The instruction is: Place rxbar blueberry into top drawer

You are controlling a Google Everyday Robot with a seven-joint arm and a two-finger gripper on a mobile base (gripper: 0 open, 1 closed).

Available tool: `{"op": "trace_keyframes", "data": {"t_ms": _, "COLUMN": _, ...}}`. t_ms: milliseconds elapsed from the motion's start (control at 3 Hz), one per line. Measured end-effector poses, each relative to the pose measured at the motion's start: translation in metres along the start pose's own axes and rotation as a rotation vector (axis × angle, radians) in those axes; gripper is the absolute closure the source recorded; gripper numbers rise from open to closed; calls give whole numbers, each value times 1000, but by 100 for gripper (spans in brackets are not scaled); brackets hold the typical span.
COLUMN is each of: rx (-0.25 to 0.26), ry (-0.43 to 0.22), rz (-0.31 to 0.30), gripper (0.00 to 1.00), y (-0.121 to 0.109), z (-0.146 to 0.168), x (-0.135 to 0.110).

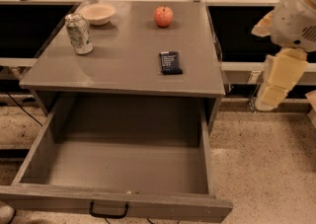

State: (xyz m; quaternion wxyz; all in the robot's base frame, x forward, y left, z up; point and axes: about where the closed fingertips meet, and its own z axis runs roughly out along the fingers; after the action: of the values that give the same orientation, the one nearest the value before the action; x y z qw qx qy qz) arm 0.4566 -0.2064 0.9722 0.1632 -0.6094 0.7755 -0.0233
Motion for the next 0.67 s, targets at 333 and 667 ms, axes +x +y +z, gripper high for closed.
{"op": "trace_keyframes", "data": {"t_ms": 333, "rx": -45, "ry": -33, "rz": -35, "gripper": 0, "y": -24, "z": 27, "x": -27}}
{"op": "trace_keyframes", "data": {"t_ms": 667, "rx": -96, "ry": -70, "rz": -45, "gripper": 0, "y": -58, "z": 67, "x": -64}}
